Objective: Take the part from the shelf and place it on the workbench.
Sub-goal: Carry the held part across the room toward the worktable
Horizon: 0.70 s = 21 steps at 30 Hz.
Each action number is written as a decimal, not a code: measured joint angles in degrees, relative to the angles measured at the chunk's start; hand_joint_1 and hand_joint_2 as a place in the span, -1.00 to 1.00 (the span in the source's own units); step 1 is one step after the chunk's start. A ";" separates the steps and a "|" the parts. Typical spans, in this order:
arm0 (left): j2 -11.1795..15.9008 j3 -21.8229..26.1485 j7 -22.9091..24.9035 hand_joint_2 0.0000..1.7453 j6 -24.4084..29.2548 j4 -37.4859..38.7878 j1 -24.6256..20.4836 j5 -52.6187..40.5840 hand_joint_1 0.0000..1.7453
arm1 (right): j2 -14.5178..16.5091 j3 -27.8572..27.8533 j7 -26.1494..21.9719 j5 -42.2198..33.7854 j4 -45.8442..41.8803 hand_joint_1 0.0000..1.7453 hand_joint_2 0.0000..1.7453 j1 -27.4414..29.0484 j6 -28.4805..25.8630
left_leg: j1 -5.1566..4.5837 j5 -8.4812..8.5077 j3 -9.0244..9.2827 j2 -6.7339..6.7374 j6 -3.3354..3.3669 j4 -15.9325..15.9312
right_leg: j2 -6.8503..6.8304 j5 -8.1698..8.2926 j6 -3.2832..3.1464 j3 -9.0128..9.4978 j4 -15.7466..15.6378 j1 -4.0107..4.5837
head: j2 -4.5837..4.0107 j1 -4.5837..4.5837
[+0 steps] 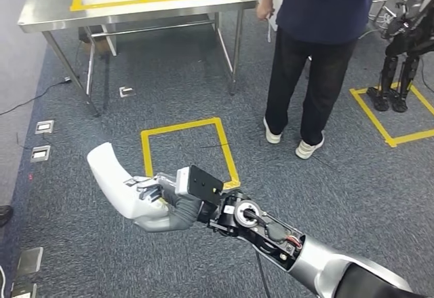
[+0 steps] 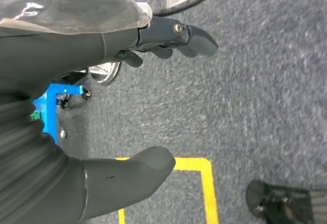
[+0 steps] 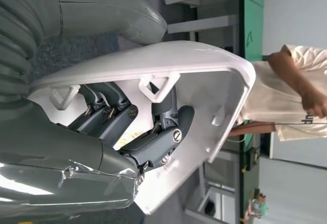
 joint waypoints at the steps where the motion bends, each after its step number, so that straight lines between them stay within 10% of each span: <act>1: 0.02 0.00 0.00 1.00 0.00 0.00 0.02 0.00 -1.00 | -0.01 0.01 0.01 0.00 0.01 1.00 1.00 0.11 -0.01 | -0.07 -0.42 0.47 -0.04 0.04 0.00 | 0.00 -0.56 0.03 -2.04 2.51 -0.01 | 0.00 0.20; 3: 0.03 0.00 0.00 1.00 0.00 0.00 0.11 0.00 -1.00 | -0.01 0.01 0.02 0.00 0.01 1.00 1.00 0.21 -0.01 | -0.19 -1.36 1.78 -0.15 -0.02 0.01 | 0.00 1.92 -0.21 -3.00 0.79 0.03 | 0.00 0.59; 7: -0.18 0.00 0.00 1.00 -0.02 0.00 0.10 0.00 -1.00 | -0.01 0.00 0.03 0.00 0.02 1.00 1.00 0.17 -0.01 | -0.29 -3.21 4.00 -0.32 -0.66 -0.01 | 0.01 10.17 -1.46 0.94 -12.86 0.75 | 0.00 0.79; 12: -0.07 0.00 -0.01 1.00 -0.02 0.00 -0.06 0.00 -1.00 | 0.07 -0.04 0.02 0.00 -0.03 1.00 1.00 0.13 -0.05 | -0.27 -3.59 2.44 -0.06 -1.94 3.85 | 0.02 10.49 -2.63 3.45 -15.37 0.41 | -0.01 0.38; 17: -0.11 0.00 -0.02 1.00 -0.02 0.00 -0.02 -0.01 -1.00 | 0.10 0.01 0.02 0.00 -0.01 1.00 1.00 0.12 -0.02 | 0.67 -7.72 -8.19 0.07 -3.53 17.41 | 0.01 9.17 -2.93 5.41 -16.08 0.22 | 0.00 -0.61; 21: -0.04 0.00 -0.02 1.00 -0.03 0.00 0.10 0.00 -1.00 | 0.10 0.01 0.02 0.00 -0.01 1.00 1.00 0.15 -0.05 | 1.16 1.00 -4.61 0.24 -3.69 3.99 | 0.22 7.47 -2.16 7.33 -16.04 0.09 | 0.00 -1.10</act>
